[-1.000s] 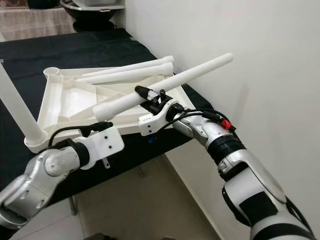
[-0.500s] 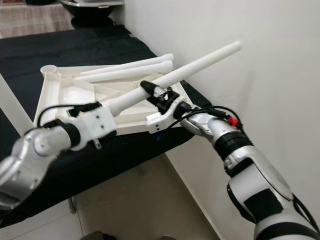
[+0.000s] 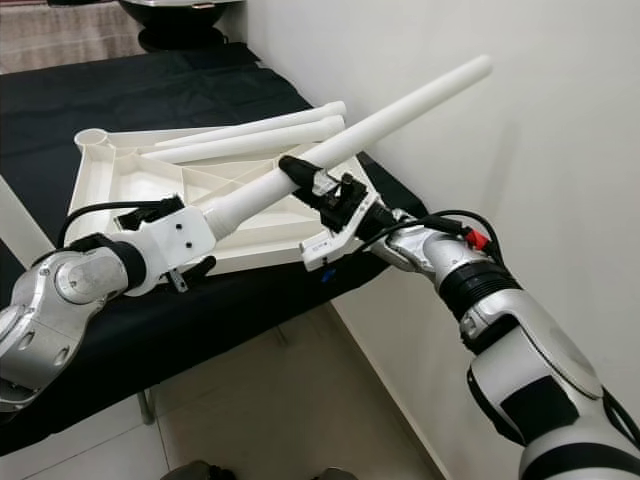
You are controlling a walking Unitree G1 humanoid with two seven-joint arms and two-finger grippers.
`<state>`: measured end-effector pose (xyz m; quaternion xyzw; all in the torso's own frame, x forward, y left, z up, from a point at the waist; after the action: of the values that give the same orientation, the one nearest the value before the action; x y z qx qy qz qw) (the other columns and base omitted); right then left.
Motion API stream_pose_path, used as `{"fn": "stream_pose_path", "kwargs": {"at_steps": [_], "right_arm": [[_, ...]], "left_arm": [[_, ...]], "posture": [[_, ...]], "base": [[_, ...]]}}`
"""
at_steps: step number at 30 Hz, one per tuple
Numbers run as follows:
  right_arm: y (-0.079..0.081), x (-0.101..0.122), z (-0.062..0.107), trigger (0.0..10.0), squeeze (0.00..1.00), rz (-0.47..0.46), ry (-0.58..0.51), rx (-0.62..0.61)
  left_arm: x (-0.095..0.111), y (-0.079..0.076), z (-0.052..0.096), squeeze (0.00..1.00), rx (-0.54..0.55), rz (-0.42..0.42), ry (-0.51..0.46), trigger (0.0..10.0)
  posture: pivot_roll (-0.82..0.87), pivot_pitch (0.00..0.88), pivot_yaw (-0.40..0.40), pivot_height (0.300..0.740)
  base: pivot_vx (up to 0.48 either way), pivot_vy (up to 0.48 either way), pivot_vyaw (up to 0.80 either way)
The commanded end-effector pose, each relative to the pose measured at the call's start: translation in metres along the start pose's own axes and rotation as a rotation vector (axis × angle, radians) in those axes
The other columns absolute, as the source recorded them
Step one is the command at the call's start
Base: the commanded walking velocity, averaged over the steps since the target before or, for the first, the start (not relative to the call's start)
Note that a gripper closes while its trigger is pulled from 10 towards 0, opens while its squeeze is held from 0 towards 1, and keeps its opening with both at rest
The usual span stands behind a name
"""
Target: Building children table
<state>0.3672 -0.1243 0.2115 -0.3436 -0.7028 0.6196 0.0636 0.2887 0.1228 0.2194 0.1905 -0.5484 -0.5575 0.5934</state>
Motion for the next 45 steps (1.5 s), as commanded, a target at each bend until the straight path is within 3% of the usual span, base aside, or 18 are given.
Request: {"fn": "stream_pose_path", "kwargs": {"at_steps": [1, 2, 4, 17, 22, 24, 25, 41, 45], "right_arm": [[0.001, 0.008, -0.001, 0.0, 0.0, 0.001, -0.045, -0.022], [0.001, 0.008, -0.001, 0.0, 0.0, 0.001, -0.045, -0.022], [-0.001, 0.011, -0.005, 0.0, 0.0, 0.006, -0.061, -0.052], [-0.013, 0.024, -0.009, 0.0, 0.0, 0.011, -0.136, -0.175], [-0.016, 0.03, -0.01, 0.0, 0.0, 0.013, -0.17, -0.205], [-0.013, 0.032, -0.01, 0.0, 0.0, 0.006, -0.178, -0.192], [-0.012, 0.033, -0.01, 0.0, 0.0, 0.003, -0.18, -0.184], [-0.003, 0.037, -0.007, 0.0, 0.0, 0.007, -0.192, -0.14], [-0.004, 0.04, -0.009, 0.0, 0.0, 0.0, -0.195, -0.152]], "left_arm": [[0.002, -0.009, -0.002, 0.0, -0.052, 0.038, -0.013, 10.0], [0.002, -0.009, -0.002, 0.0, -0.052, 0.038, -0.013, 10.0], [0.006, -0.015, -0.004, 0.0, -0.085, 0.121, -0.03, 10.0], [-0.003, -0.022, -0.011, 0.0, -0.09, 0.101, 0.017, 10.0], [-0.007, -0.026, -0.012, 0.0, -0.096, 0.12, 0.037, 10.0], [-0.007, -0.026, -0.013, 0.0, -0.093, 0.165, 0.038, 10.0], [-0.007, -0.026, -0.013, 0.0, -0.093, 0.194, 0.037, 10.0], [-0.001, -0.005, -0.011, 0.0, -0.023, 0.155, 0.039, 10.0], [-0.004, -0.007, -0.012, 0.0, -0.039, 0.166, 0.051, 10.0]], "posture": [[0.0, 0.022, -0.055, 0.74], [0.0, 0.022, -0.055, 0.74], [0.0, 0.023, -0.056, 0.74], [-0.01, 0.025, -0.055, 0.74], [-0.01, 0.025, -0.053, 0.74], [-0.01, 0.023, -0.053, 0.74], [-0.01, 0.023, -0.053, 0.74], [-0.02, 0.025, -0.053, 0.74], [-0.01, 0.025, -0.052, 0.74]], "base": [[0.0, 0.0, 0.0], [0.0, 0.0, 0.0], [0.0, 0.0, 0.0], [0.0, 0.0, 0.0], [0.0, 0.0, 0.0], [0.0, 0.0, 0.0], [0.0, 0.0, 0.0], [0.0, 0.0, 0.0], [0.0, 0.0, 0.0]]}}
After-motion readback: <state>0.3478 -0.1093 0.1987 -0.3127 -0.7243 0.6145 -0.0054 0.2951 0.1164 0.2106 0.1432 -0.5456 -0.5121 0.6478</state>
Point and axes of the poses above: a point about 5 cm out from each wrist's last joint towards the gripper, its own z axis pointing back from the gripper into the wrist, its own x axis along the axis of the wrist's last joint, y = z × x, the point moved 1 cm from there along -z, pointing out of the wrist towards the gripper, and after that the axes turned 10 degrees about -z, right-handed, at the moved point
